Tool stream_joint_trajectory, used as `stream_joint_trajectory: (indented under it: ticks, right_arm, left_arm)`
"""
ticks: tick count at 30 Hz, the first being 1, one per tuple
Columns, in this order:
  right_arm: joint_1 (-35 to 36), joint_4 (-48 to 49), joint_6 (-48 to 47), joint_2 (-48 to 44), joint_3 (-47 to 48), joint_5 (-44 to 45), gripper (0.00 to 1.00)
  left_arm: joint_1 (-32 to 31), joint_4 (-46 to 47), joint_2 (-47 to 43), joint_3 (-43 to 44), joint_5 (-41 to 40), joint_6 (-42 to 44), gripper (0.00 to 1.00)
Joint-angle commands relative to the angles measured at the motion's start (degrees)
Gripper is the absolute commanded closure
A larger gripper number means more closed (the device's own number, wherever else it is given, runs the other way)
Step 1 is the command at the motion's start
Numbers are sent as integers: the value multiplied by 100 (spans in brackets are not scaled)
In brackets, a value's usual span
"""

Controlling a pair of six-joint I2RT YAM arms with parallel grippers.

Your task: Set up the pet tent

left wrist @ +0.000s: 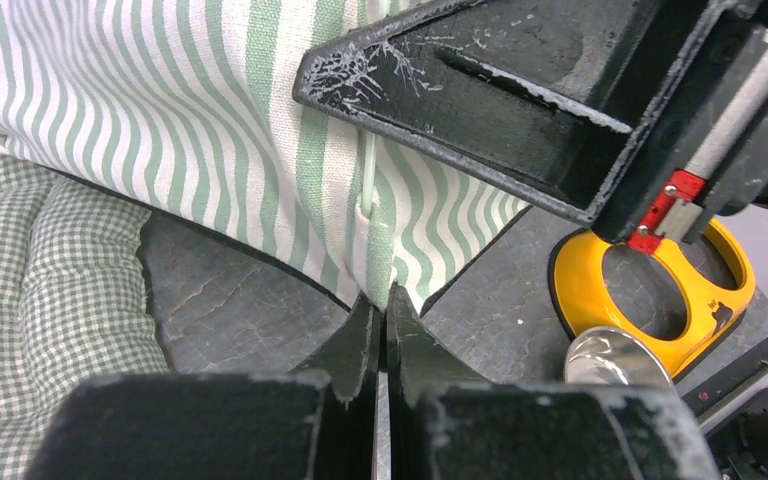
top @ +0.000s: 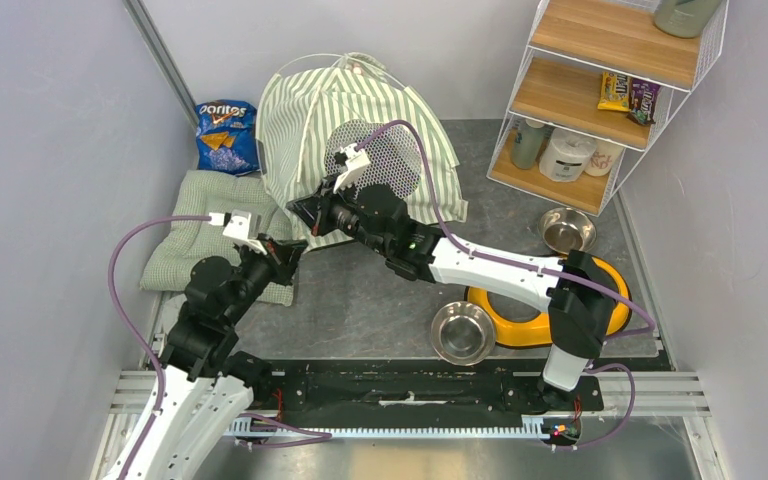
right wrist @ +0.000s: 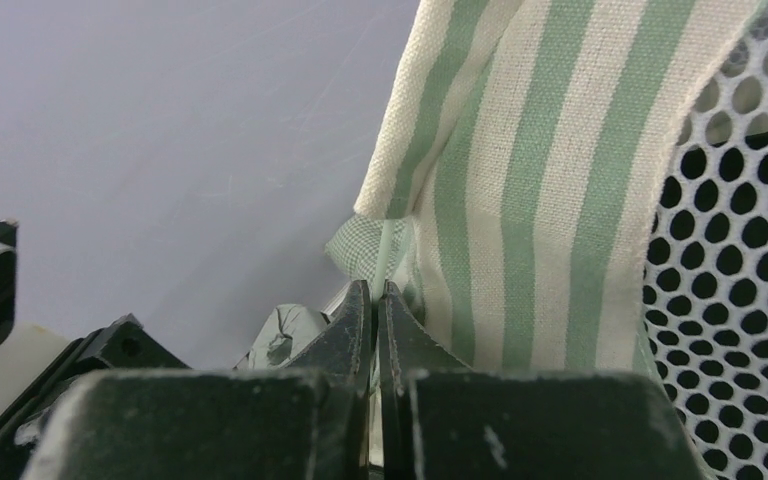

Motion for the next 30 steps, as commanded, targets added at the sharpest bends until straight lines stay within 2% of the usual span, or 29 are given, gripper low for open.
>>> stream_joint_trajectory:
  ticks: [1,5,11,14,24,30]
  right_arm:
    - [-105,-358,-353,69,221,1109,100]
    - [-88,-330,-421,78,227,827,100]
    - [-71,97,-549,135,146,-574,100]
    - [-68,273,-535,128,73,-988,100]
    - [-65,-9,-573,253,33,-805,100]
    - [-57,-52,-712,329,-3,-997,100]
  left_arm:
    - [-10,411,-260,122,206,249,98]
    - [-8,460,-254,130,181,224,98]
    - [-6,559,-102,247,182,201,98]
    - [-12,578,-11,318,137,208,98]
    - [-11,518,19,493,70,189,98]
    - [-13,340,52,601,-112,154,98]
